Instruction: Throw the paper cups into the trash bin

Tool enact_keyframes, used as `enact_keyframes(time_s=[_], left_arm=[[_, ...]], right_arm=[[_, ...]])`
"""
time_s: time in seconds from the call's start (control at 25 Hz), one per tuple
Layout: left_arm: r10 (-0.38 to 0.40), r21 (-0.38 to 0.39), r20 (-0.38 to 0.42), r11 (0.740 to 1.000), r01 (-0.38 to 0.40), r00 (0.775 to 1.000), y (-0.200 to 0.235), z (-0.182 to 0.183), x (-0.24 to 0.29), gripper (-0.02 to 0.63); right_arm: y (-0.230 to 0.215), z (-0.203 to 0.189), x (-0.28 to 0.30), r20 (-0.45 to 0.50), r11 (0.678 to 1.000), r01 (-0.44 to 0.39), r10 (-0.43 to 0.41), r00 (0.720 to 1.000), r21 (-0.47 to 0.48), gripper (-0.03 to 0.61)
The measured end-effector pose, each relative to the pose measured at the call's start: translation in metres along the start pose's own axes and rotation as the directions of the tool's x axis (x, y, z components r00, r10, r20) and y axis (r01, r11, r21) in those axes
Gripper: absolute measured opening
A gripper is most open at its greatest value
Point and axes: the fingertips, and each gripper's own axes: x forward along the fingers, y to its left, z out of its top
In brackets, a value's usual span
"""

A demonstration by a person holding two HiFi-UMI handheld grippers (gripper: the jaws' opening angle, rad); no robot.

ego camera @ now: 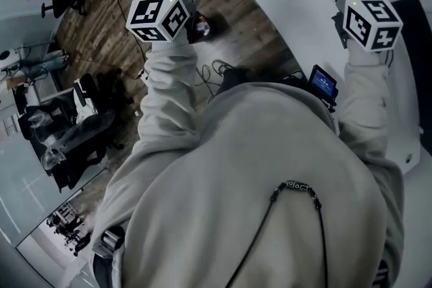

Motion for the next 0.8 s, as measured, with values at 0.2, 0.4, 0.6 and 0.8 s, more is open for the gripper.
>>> enact_keyframes(time_s=[0.2,0.4,0.6,0.8], left_arm=[[0.140,-0.040,0.002,0.989,-0.140,0.990,0.114,-0.034,-0.064,0.003],[0.248,-0.022,0.009,0.969,-0.248,0.969,0.190,-0.037,-0.130,0.003],[0.341,-0.033,-0.006,0.939,-0.341,0.940,0.300,-0.057,-0.216,0.003],[0.436,-0.048,0.005,0.899,-0.435,0.900,0.361,-0.060,-0.286,0.003]], right_arm=[[0.085,0.017,0.114,-0.032,0.989,-0.137,0.136,0.990,-0.046,0.041],[0.174,0.041,0.192,-0.058,0.957,-0.269,0.264,0.963,-0.108,0.041],[0.301,0.070,0.300,-0.077,0.907,-0.388,0.380,0.922,-0.162,0.041],[0.402,0.089,0.363,-0.098,0.839,-0.502,0.492,0.865,-0.212,0.041]])
